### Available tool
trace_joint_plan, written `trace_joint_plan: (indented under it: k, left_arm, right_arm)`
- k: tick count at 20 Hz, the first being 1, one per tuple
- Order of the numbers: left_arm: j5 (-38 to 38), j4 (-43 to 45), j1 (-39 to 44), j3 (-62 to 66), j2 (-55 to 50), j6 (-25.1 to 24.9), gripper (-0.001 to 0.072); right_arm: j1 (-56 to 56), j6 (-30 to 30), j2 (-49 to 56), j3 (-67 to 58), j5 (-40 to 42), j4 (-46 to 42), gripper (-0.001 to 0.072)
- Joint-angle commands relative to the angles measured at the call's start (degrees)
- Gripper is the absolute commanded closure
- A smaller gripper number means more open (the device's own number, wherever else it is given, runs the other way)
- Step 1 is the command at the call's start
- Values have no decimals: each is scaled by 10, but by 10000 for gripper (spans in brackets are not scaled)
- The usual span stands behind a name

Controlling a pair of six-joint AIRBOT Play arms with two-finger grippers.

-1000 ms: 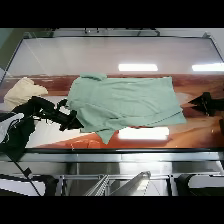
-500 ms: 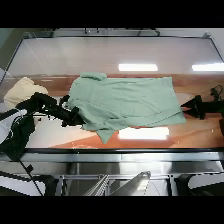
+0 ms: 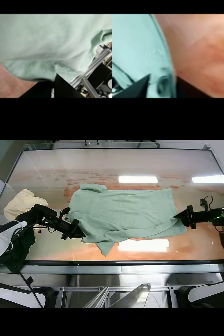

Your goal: Fold the shirts.

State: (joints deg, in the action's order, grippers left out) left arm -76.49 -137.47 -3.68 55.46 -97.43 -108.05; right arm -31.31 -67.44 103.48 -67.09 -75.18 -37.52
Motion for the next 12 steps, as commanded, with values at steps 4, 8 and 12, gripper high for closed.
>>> trace_joint_plan:
  k: [4, 8, 12]
  left_arm:
    - [-2, 0, 0, 0, 0, -3, 693]
    - [-13, 0, -2, 1, 0, -6, 692]
    - [-131, -2, -42, 1, 0, 5, 15]
  right_arm:
    - [-5, 0, 1, -15, 51, 29, 258]
    - [-7, 0, 16, -23, 58, 29, 259]
    - [-16, 2, 19, -68, 53, 18, 260]
